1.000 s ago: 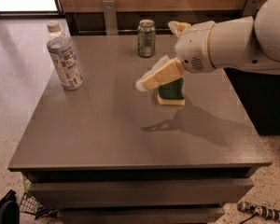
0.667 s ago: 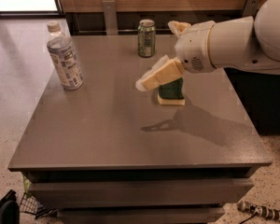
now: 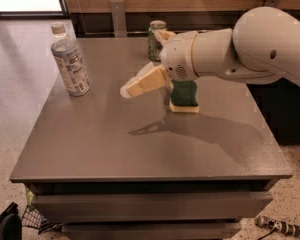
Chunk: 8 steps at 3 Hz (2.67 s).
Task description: Pick blue plastic bottle
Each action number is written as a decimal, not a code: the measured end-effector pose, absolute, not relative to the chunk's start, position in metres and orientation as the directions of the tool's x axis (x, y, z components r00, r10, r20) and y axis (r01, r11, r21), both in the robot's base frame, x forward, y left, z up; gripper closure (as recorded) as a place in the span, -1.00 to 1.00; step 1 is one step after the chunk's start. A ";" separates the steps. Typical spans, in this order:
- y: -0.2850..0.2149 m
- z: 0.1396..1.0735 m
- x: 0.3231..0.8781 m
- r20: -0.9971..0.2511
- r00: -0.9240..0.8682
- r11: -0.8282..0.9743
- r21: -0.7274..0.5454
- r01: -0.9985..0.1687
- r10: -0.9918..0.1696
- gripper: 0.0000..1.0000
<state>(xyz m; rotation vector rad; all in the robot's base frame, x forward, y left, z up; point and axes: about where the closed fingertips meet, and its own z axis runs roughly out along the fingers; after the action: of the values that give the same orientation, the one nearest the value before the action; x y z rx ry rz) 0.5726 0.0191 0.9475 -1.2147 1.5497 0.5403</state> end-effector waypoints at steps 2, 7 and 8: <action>0.091 0.928 0.606 -0.943 0.070 0.346 -0.187 -0.919 -0.326 -1.00; 0.196 0.915 0.638 -0.985 0.061 0.264 -0.103 -0.959 -0.162 -1.00; 0.213 0.909 0.638 -0.987 0.064 0.239 -0.098 -0.966 -0.147 -0.74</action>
Offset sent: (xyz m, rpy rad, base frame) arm 0.0593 0.1023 -0.0288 0.1517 0.0225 0.0818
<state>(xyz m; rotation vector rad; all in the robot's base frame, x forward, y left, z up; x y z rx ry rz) 0.6381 0.2132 0.9094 -1.1588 1.3545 0.8967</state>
